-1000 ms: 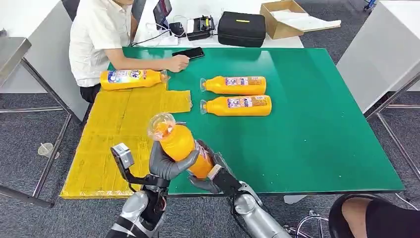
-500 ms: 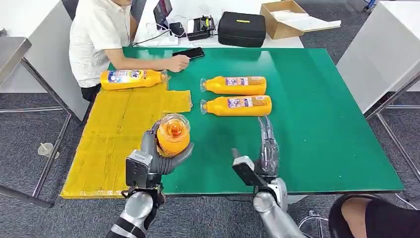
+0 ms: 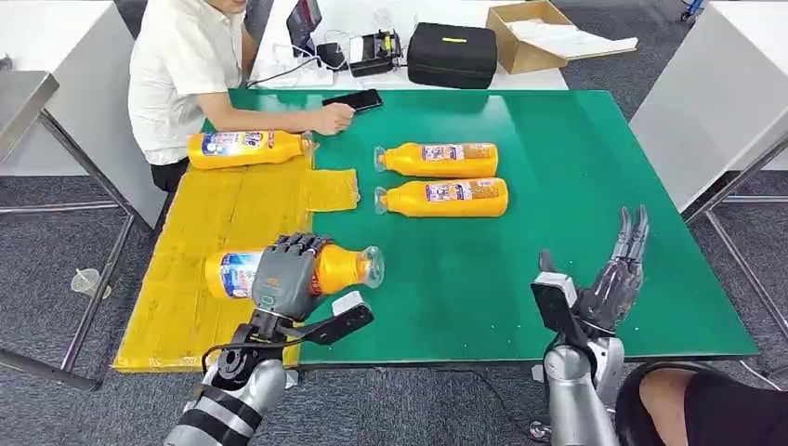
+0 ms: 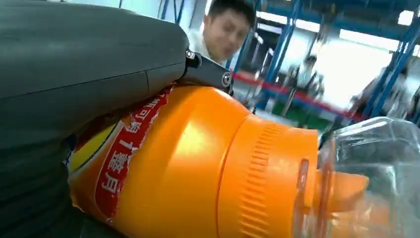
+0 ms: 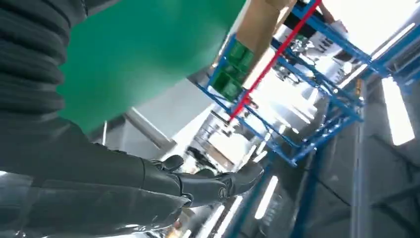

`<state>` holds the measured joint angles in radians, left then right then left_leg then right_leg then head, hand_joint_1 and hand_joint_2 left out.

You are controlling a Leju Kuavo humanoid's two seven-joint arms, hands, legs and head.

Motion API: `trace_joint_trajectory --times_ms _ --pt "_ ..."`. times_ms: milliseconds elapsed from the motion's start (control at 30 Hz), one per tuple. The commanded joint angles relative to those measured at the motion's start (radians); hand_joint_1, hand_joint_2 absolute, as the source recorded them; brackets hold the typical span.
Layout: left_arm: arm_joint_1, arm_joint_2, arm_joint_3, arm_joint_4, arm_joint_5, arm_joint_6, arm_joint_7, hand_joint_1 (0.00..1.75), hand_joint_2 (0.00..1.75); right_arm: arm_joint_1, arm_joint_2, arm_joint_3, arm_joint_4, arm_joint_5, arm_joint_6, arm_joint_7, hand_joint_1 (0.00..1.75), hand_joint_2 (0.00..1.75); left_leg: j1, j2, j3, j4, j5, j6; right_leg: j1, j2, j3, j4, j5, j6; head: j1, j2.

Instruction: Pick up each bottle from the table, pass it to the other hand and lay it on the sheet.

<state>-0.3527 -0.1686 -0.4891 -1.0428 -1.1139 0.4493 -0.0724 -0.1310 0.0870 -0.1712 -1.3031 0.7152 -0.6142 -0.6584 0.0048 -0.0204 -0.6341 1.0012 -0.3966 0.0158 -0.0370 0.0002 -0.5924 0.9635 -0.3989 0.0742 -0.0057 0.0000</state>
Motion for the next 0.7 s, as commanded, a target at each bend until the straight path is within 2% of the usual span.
trace_joint_trajectory --times_ms 33,100,300,333,433,467,533,600,633,700 --pt "-0.208 -0.004 0.065 0.468 0.055 -0.09 -0.01 1.75 1.75 -0.075 -0.025 0.14 0.151 -0.052 -0.05 0.01 0.0 1.75 0.001 0.003 0.003 -0.001 -0.001 0.0 0.002 0.002 0.003 -0.001 0.0 -0.003 0.0 0.0" --pt "-0.207 -0.005 0.065 0.468 0.055 -0.089 -0.011 1.75 1.75 -0.074 -0.027 0.14 0.152 -0.053 -0.051 0.01 0.0 1.75 0.002 0.005 0.005 0.0 -0.002 -0.001 0.003 0.003 0.004 -0.001 0.001 -0.006 0.0 0.0" --pt "-0.207 -0.007 0.065 0.468 0.055 -0.088 -0.011 1.75 1.75 -0.074 -0.029 0.139 0.152 -0.053 -0.051 0.01 0.0 1.75 0.002 0.003 0.004 0.001 -0.002 -0.001 0.003 0.002 0.004 0.0 0.0 -0.006 0.0 0.0" --pt "-0.215 -0.009 0.07 0.486 0.069 -0.139 -0.01 1.75 1.75 -0.078 -0.029 0.147 0.158 -0.065 -0.027 0.01 0.0 1.75 0.001 0.003 0.003 0.0 -0.002 0.0 0.002 0.001 0.003 0.0 0.001 -0.006 0.0 0.0" --pt "-0.231 -0.011 0.098 0.543 0.11 -0.154 -0.04 1.61 1.75 -0.103 -0.02 0.185 0.217 -0.072 0.0 -0.001 0.0 1.75 0.002 0.004 0.004 0.001 -0.002 -0.001 0.003 0.003 0.004 0.0 0.001 -0.007 0.0 0.0" --pt "-0.234 -0.012 0.1 0.551 0.111 -0.153 -0.038 1.45 1.75 -0.106 -0.019 0.191 0.225 -0.071 0.001 -0.003 0.0 1.75 0.003 0.005 0.006 0.002 -0.003 -0.001 0.004 0.003 0.005 0.0 0.0 -0.009 0.0 0.0" --pt "-0.252 -0.009 0.102 0.586 0.108 -0.17 -0.019 1.41 1.75 -0.111 -0.015 0.207 0.249 -0.075 0.008 -0.008 0.0 1.75 0.002 0.006 0.005 0.0 -0.002 -0.001 0.003 0.004 0.004 -0.001 0.001 -0.007 0.0 0.0" --pt "-0.266 -0.005 0.119 0.614 0.12 -0.2 0.004 0.63 1.75 -0.112 -0.015 0.215 0.257 -0.087 0.019 -0.009 0.0 1.75 0.002 0.005 0.005 0.0 -0.002 -0.001 0.003 0.004 0.005 -0.001 0.001 -0.007 0.0 0.0" --pt "-0.271 0.001 0.11 0.626 0.108 -0.21 0.013 0.65 1.75 -0.111 -0.016 0.217 0.257 -0.09 0.022 -0.01 0.0 1.75 0.001 0.004 0.005 0.0 -0.001 -0.001 0.002 0.003 0.004 -0.001 0.002 -0.006 0.0 0.0" --pt "-0.273 0.005 0.113 0.645 0.107 -0.236 0.027 0.09 1.75 -0.11 -0.018 0.218 0.258 -0.094 0.024 -0.012 0.0 1.75 0.001 0.004 0.005 -0.001 -0.001 -0.001 0.002 0.003 0.004 -0.001 0.002 -0.006 0.0 0.0"
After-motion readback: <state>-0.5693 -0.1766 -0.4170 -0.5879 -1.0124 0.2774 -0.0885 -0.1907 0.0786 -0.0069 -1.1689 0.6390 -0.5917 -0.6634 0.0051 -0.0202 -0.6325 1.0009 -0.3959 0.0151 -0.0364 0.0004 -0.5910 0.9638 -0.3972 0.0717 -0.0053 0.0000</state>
